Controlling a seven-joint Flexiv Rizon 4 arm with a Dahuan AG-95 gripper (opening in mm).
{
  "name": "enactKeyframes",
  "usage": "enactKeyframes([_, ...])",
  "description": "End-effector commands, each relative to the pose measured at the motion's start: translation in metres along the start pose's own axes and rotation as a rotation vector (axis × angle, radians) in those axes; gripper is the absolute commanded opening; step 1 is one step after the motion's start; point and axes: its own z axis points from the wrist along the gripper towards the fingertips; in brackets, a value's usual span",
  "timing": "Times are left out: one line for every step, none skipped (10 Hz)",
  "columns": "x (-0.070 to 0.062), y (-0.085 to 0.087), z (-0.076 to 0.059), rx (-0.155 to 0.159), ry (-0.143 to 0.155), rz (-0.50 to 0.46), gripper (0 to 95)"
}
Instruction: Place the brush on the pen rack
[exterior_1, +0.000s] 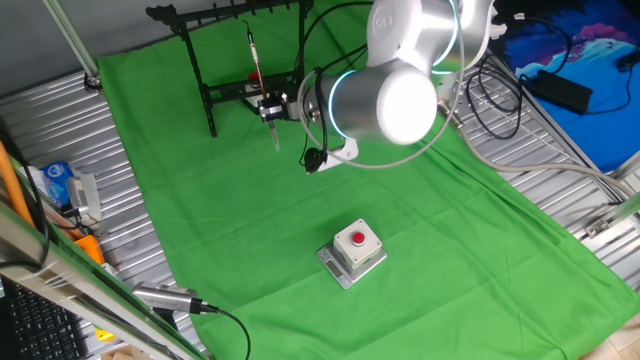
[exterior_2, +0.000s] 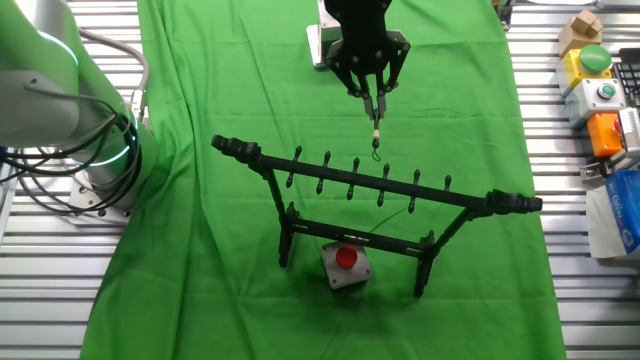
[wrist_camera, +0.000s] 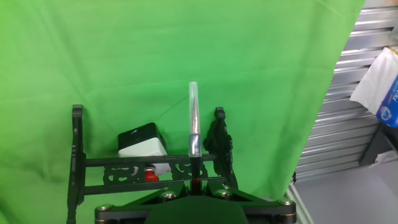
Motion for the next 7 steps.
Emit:
enactKeyframes([0.0013,0.0008,0.0006,0.045,0.045,-0.048,0.0])
enactKeyframes([0.0015,0.0009,0.0011,0.052,0.047,-0.056,0.0])
enactKeyframes([0.0025,0.001,0.0024,0.061,0.048,-0.064,0.0])
enactKeyframes([0.0045,0.001,0.004,0.069,0.046,-0.07,0.0])
enactKeyframes([0.0063,0.0005,0.005,0.074,0.042,-0.077,0.0])
enactKeyframes([0.0081,0.0,0.0058,0.076,0.039,-0.08,0.0])
enactKeyframes([0.0084,0.0,0.0062,0.078,0.038,-0.078,0.0])
